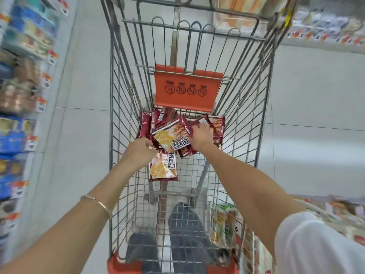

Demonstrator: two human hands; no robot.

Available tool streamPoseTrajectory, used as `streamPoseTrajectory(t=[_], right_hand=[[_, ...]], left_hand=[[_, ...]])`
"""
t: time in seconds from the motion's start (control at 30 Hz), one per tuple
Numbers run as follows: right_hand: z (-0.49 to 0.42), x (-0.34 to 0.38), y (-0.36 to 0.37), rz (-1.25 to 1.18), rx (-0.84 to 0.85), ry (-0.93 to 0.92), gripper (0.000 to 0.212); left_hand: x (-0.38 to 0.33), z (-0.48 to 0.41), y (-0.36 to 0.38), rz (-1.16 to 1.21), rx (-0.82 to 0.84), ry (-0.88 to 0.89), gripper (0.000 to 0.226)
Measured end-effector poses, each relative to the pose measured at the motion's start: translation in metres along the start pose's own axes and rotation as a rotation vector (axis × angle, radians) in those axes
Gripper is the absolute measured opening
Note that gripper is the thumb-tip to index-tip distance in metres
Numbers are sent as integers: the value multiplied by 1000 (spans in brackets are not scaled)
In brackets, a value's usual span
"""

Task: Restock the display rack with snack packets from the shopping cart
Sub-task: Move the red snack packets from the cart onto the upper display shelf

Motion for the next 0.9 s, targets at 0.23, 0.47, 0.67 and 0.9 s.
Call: streamPoseTrajectory(t=[0.23, 0.47, 0.67, 0.9], right_hand=[[29, 24, -40, -273, -212, -308, 16], [85, 77, -93, -181, 97, -724, 28], [28, 2, -78, -620, -2, -184, 48], [6, -24, 45, -87, 245, 238, 126]], left_hand=[[-20, 5, -17, 222, -39, 91, 34], [-36, 7, 30, -72, 164, 205, 88], [23, 16, 77, 396, 319, -169, 13], [59, 25, 94, 975, 405, -425, 41]])
Point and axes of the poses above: each hand's wrist, its own z-axis away from the middle knuckle, its own y-axis out of the palm, x = y × z, the point moved 9 cm from there along -z, towards the middle knuckle, and after that the axes turned 5 degrees about -y, right-handed, at the moved point
